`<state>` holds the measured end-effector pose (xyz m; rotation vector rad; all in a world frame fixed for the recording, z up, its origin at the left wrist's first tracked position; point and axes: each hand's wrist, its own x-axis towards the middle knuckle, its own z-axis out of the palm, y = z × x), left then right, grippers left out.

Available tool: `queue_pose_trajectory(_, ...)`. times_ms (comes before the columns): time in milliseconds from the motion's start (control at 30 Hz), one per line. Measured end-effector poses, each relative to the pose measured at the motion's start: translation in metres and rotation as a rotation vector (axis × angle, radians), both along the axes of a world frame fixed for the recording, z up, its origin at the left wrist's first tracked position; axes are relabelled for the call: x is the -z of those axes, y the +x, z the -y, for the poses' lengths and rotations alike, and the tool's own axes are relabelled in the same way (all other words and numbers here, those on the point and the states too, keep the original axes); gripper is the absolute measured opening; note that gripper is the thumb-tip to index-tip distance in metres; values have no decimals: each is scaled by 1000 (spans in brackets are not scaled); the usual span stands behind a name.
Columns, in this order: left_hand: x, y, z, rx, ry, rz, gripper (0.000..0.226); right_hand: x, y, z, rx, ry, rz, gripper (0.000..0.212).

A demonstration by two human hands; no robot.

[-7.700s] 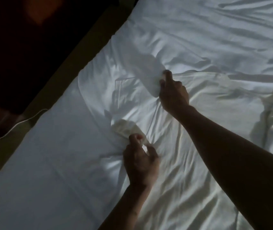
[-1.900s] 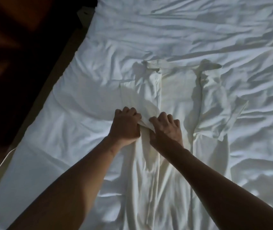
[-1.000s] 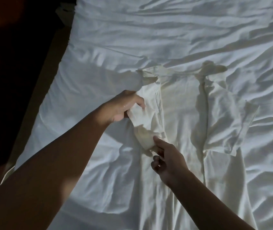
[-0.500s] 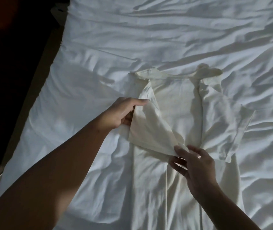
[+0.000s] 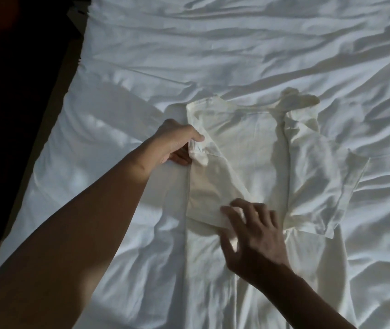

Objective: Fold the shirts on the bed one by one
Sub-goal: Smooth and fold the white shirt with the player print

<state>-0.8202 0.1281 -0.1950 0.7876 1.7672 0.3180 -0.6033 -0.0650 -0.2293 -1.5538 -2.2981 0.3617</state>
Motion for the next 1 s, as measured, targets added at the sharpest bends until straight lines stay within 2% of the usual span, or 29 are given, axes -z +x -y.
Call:
queue_pose_trajectory(133,10,-2,-8,23,62,9,23,12,-15,-15,-176,76,91,43)
queue_pose_trajectory(267,21,-7,-10,39,151,14,15,23,-15,-27,-258,176,123,31)
queue_pose_trajectory(500,40,-14,-5,-13,333,10,19,34,-7,-11,-315,119,82,32)
queue_pose_trajectory(567,42,-9,-3,41,413,-111,31,31,-9,-7,-268,96,30,22)
queue_pose_trajectory(667,36,1,4,146,578,-356,54,17,-6,-7,-171,99,-101,18)
queue_pose_trajectory(767,31,16,15,227,784,-460,64,4,12,-18,-34,96,-210,17)
queue_pose_trajectory(833,28,29,22,279,939,-506,51,-1,34,-34,92,101,-208,18)
queue_pose_trajectory(900,27,51,29,367,1051,-472,29,1,63,-56,220,128,-184,19)
queue_pose_trajectory(1000,26,99,47,522,1037,-307,6,4,112,-90,380,162,-124,22)
